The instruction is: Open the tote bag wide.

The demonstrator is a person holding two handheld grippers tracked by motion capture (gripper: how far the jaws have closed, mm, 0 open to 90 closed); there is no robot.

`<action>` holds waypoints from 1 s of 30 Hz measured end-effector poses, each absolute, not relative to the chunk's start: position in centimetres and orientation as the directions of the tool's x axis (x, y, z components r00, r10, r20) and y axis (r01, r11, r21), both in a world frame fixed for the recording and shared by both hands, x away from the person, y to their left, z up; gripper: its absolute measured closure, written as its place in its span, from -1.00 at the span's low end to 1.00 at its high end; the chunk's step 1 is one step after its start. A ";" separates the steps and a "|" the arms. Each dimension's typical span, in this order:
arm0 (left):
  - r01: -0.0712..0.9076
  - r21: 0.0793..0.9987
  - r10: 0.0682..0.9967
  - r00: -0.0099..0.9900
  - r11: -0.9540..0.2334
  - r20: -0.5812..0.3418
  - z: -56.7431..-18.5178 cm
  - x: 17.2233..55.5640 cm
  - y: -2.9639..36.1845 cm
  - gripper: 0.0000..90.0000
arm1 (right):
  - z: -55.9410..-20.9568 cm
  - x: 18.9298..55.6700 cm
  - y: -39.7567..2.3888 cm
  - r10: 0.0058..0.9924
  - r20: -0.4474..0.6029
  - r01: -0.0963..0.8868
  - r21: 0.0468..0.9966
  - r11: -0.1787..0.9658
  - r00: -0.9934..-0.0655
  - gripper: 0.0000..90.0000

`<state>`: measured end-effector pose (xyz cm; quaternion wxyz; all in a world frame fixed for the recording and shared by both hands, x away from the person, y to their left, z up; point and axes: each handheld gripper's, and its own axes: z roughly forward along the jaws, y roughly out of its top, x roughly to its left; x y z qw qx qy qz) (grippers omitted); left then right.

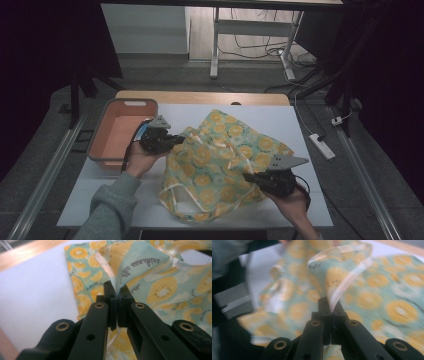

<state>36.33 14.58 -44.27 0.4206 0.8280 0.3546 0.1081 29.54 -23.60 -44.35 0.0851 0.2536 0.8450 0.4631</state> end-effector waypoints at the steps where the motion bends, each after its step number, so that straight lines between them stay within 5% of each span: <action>1: 0.503 0.767 0.678 0.724 -0.398 -0.123 -44.6 36.5 14.4 0.94 | -45.6 30.9 -24.2 0.536 0.121 0.393 0.813 0.430 -0.836 0.97; 13: 0.529 0.729 0.670 0.731 -0.435 -0.131 -46.1 37.3 12.5 0.94 | -48.7 32.4 -26.0 0.601 0.157 0.498 0.738 0.456 -0.783 0.93; 21: 0.520 0.740 0.659 0.739 -0.426 -0.140 -45.7 36.6 12.8 0.93 | -43.7 29.8 -25.6 0.601 0.054 0.361 0.841 0.404 -0.798 -0.08; 30: 0.508 0.742 0.646 0.752 -0.437 -0.134 -45.5 36.2 12.6 0.92 | -42.3 31.5 -18.7 0.466 0.005 0.282 0.801 0.527 -0.885 -0.26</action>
